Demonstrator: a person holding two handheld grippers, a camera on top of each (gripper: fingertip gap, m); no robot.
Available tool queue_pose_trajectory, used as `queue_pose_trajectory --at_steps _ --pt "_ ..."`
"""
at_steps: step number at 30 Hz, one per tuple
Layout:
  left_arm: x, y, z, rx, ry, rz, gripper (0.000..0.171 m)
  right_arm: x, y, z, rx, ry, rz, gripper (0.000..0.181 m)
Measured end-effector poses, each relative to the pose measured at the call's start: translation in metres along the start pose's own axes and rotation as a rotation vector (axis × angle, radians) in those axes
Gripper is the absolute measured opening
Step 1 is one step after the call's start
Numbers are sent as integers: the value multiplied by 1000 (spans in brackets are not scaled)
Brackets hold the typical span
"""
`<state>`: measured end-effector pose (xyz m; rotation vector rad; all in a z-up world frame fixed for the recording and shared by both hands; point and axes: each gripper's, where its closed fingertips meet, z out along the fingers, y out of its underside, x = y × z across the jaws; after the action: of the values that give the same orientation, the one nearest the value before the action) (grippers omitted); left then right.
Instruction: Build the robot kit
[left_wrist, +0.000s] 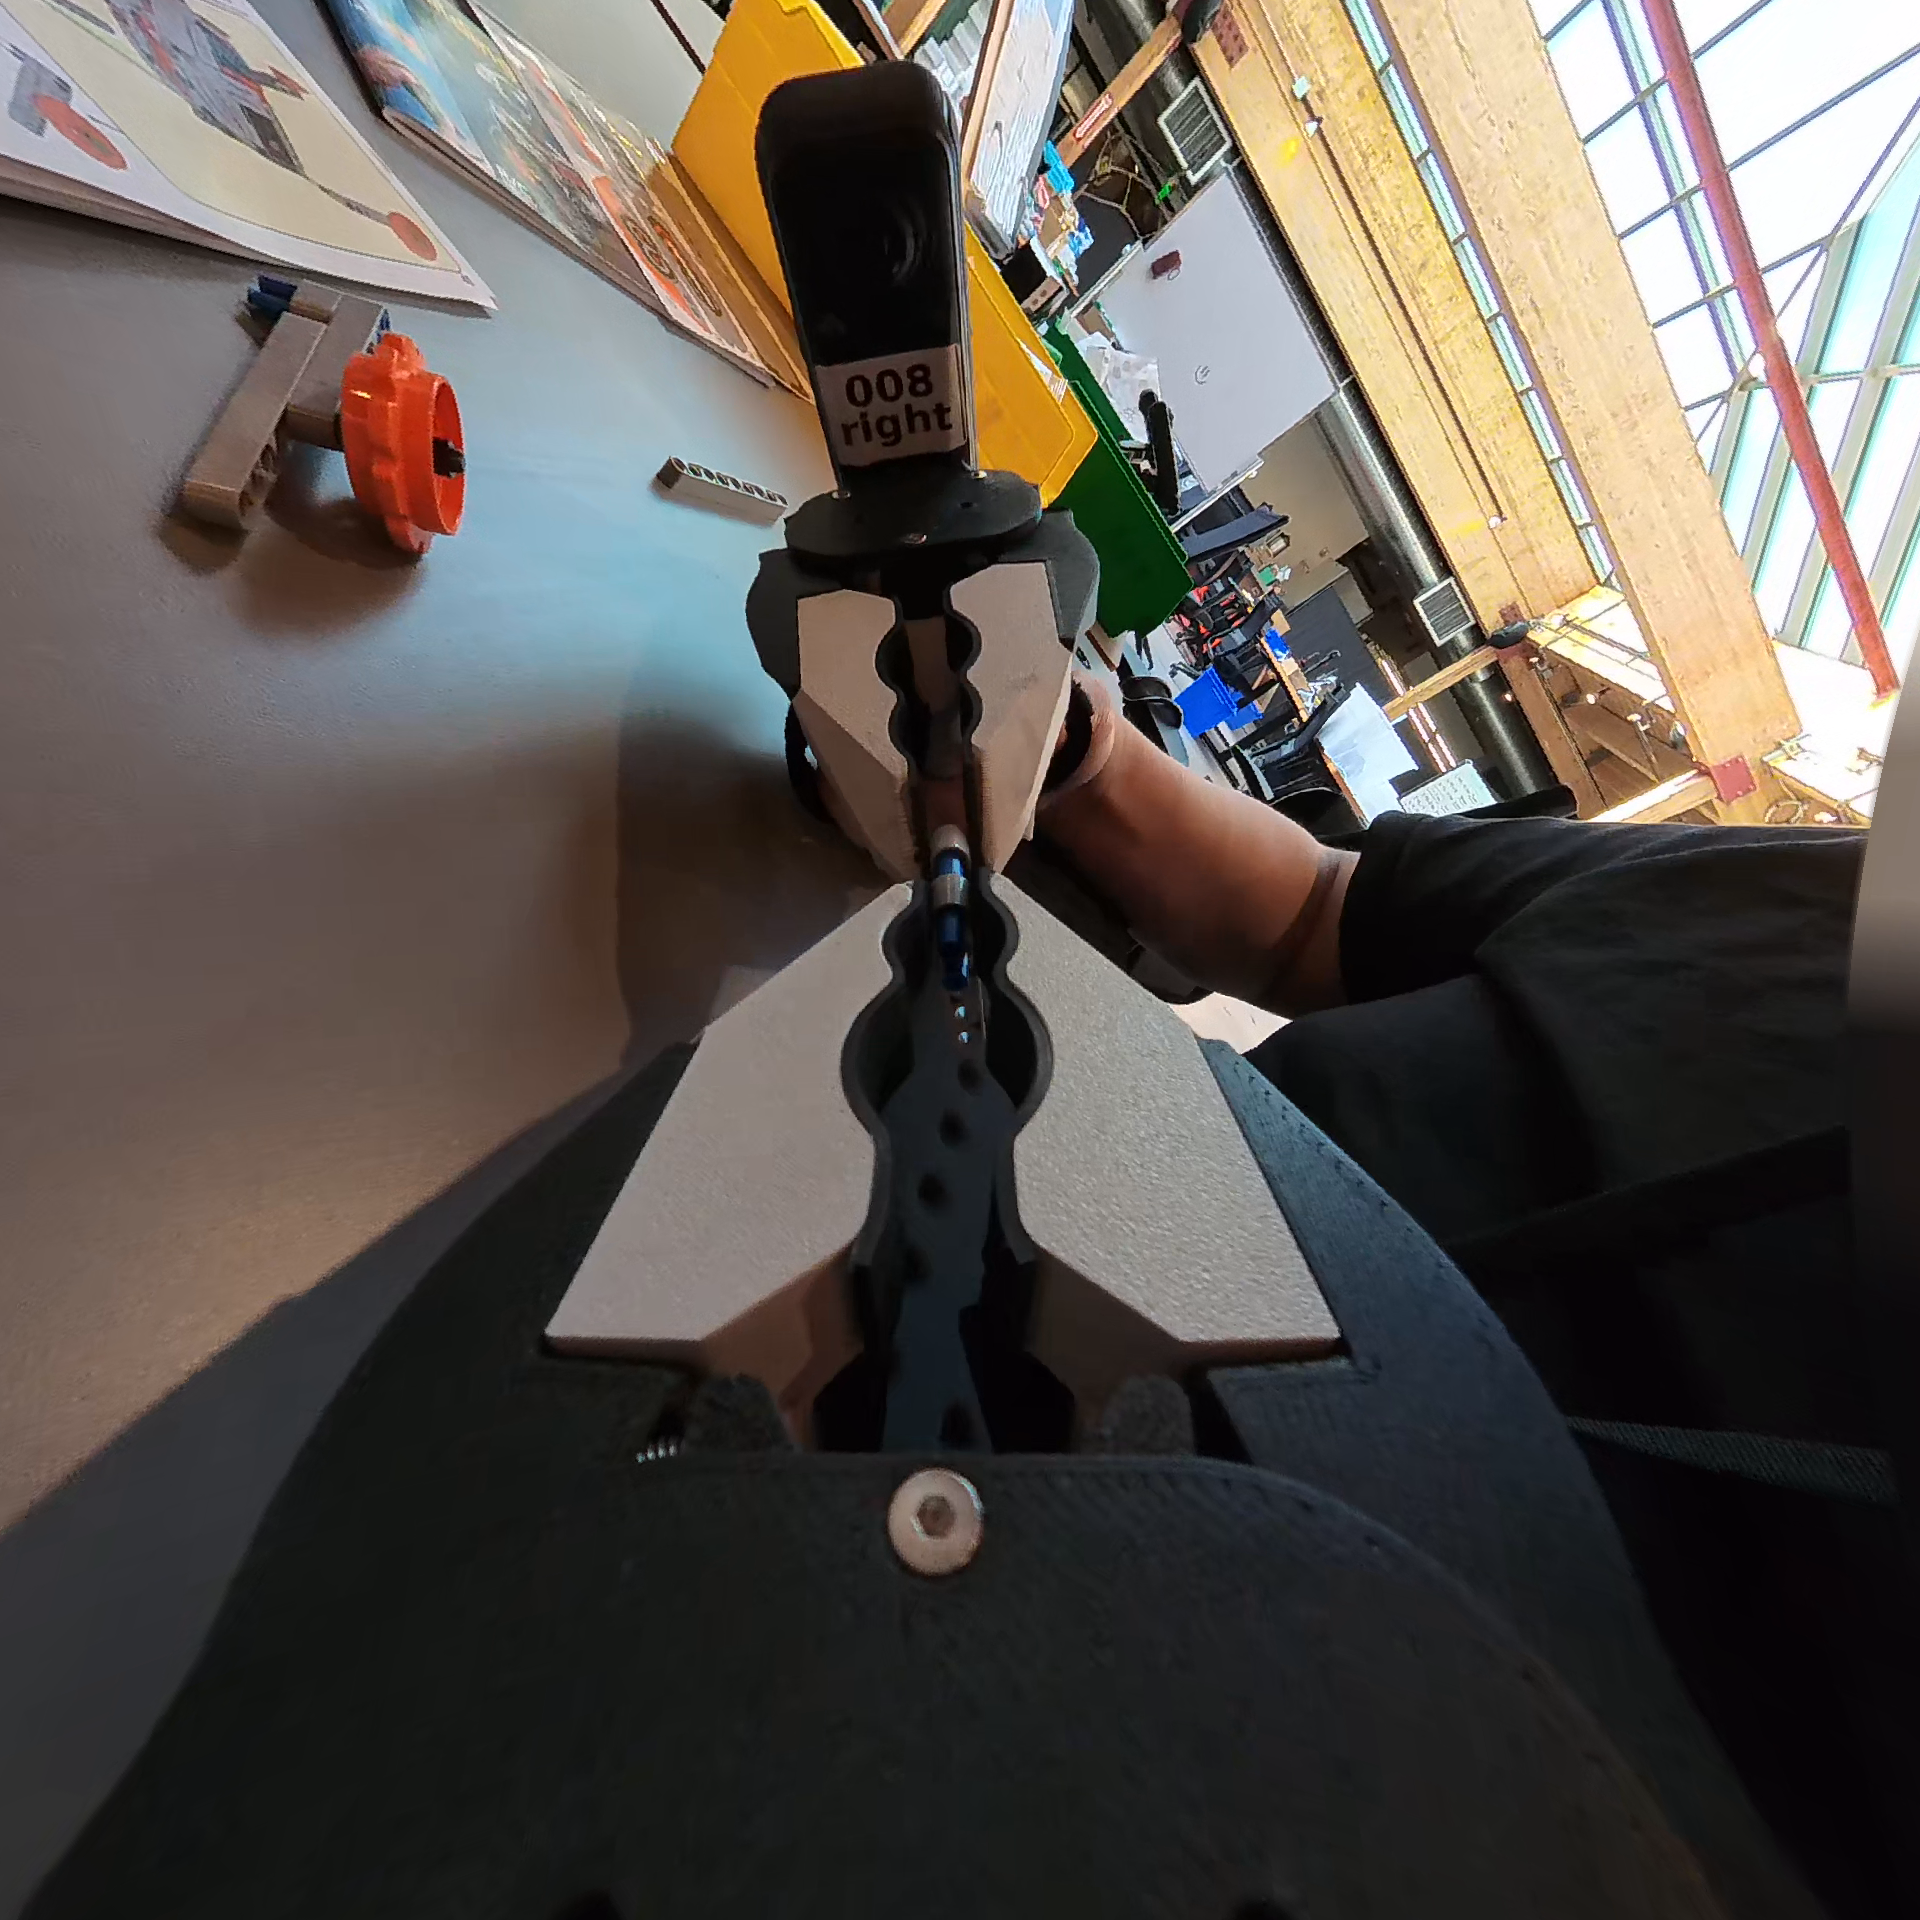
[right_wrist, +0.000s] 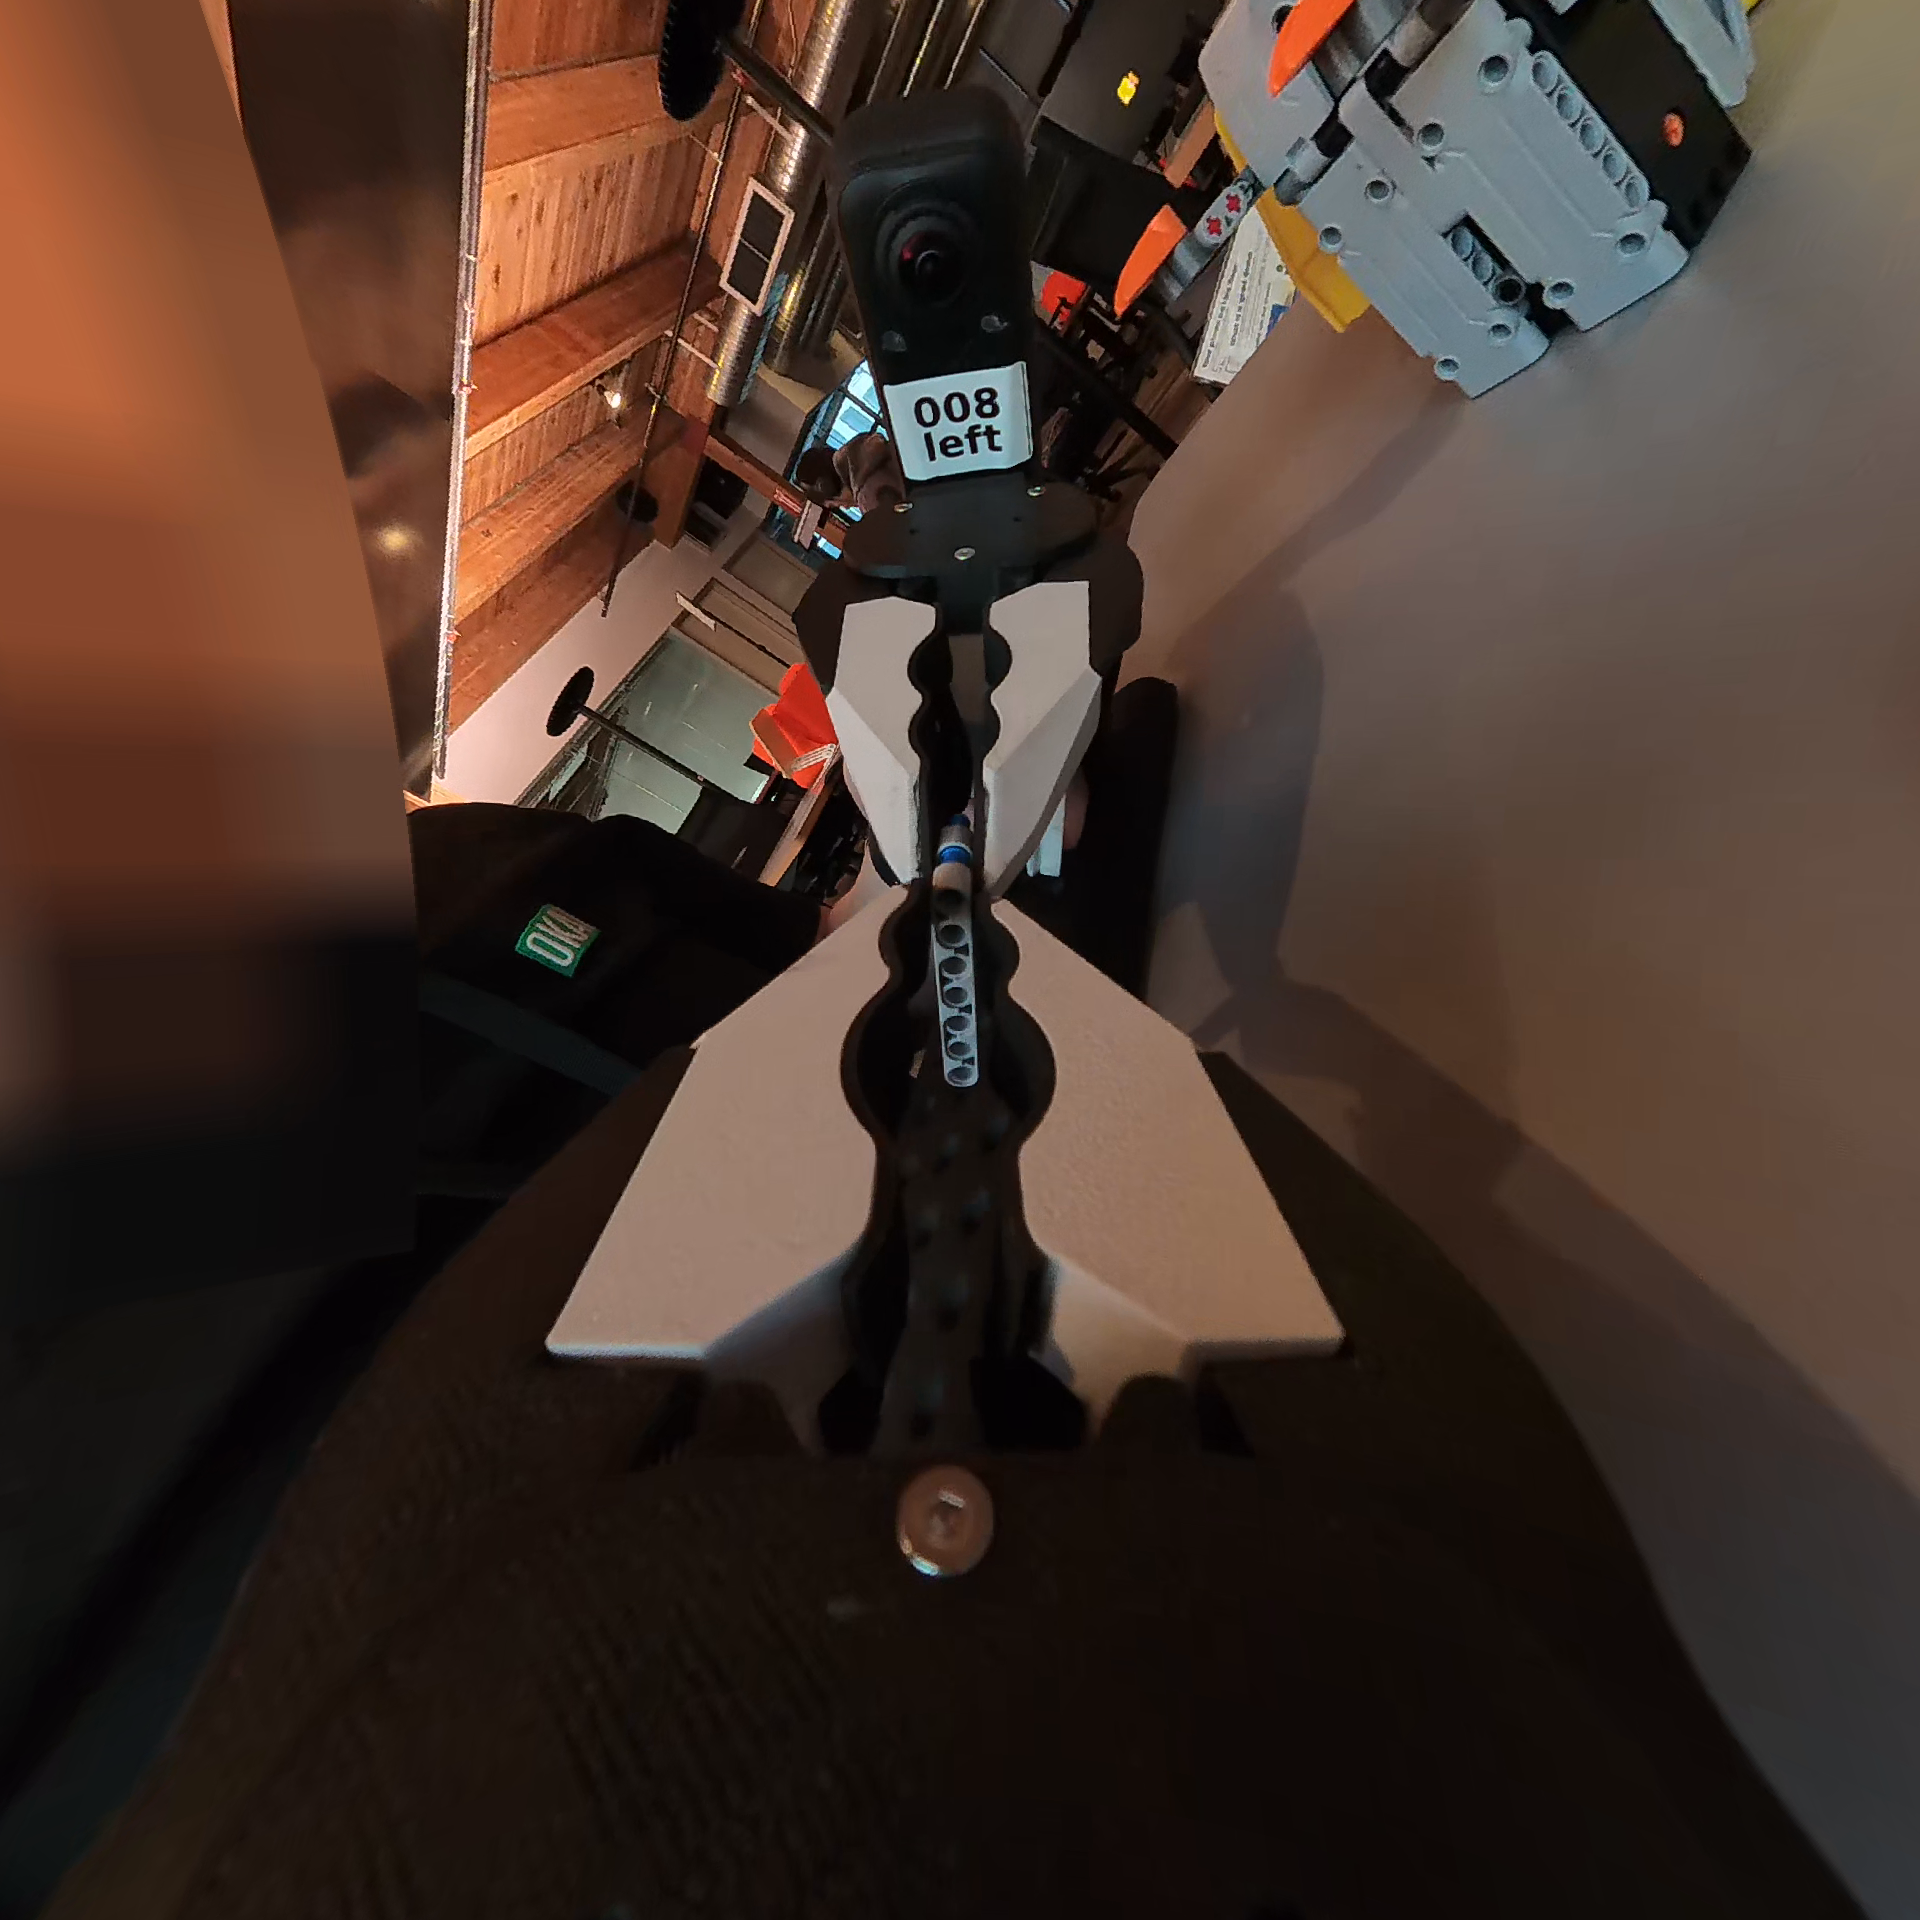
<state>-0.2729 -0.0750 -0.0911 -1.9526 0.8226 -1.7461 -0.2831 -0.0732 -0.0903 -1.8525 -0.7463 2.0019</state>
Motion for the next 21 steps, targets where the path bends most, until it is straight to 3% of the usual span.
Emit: queue_pose_trajectory --at_steps 5,17,21 --pt "2 5 2 -41 31 -26 6 -1 6 0 -29 18 -41 4" --pt "2 35 12 -268 48 -25 6 2 37 -2 -302 23 -134 4" --pt "-1 31 11 -242 37 -28 6 4 32 -2 -316 3 -143 4"
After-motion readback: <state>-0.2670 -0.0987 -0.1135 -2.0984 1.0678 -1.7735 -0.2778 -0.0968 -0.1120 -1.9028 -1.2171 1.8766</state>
